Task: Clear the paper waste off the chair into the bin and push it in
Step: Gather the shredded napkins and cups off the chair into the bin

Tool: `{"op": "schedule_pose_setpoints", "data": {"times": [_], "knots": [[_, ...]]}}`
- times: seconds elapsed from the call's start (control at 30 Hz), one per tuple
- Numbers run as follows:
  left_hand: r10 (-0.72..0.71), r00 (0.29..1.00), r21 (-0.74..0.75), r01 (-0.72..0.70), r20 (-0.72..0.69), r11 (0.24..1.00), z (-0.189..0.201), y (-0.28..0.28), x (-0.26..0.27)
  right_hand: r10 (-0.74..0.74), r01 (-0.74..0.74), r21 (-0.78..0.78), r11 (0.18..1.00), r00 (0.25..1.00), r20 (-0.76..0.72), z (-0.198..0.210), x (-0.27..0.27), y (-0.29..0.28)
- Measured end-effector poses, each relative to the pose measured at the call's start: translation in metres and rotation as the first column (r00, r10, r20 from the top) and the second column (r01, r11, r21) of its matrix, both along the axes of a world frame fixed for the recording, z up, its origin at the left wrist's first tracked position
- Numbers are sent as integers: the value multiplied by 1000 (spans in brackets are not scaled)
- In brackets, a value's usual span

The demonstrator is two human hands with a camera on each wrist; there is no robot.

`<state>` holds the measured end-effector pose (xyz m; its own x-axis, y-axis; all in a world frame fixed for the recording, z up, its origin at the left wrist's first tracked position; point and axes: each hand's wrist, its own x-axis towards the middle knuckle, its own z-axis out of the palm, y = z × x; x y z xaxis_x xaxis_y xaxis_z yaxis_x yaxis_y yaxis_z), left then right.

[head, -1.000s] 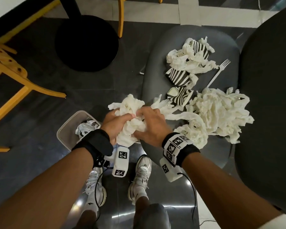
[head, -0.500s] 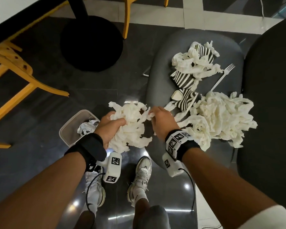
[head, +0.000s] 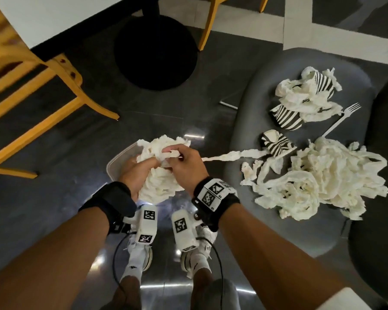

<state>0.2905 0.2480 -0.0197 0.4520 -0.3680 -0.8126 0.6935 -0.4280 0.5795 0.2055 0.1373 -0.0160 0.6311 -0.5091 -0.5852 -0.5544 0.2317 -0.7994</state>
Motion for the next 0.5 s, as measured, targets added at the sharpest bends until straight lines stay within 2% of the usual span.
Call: {"op": "schedule_pose_setpoints", "data": {"times": [0.1, 0.17, 0.27, 0.4, 0.5], "knots": [[77, 995, 55, -81, 65, 995, 1, 33, 25, 46, -49, 80, 996, 998, 31, -6, 31, 34], [95, 992, 81, -102, 84, 991, 1, 51, 40, 71, -74, 80, 994, 997, 39, -11, 50, 55], [119, 989, 92, -127, 89, 988, 0, 74, 59, 56, -66, 152, 986, 996, 69, -18, 74, 79], [177, 979, 101, -187, 104, 977, -15, 96, 76, -4, -5, 291, 957, 999, 31, -36, 95, 96], [186, 977, 102, -196, 103, 975, -42, 103, 82, -101, 112, 357, 927, 994, -49, -59, 96, 99]]}}
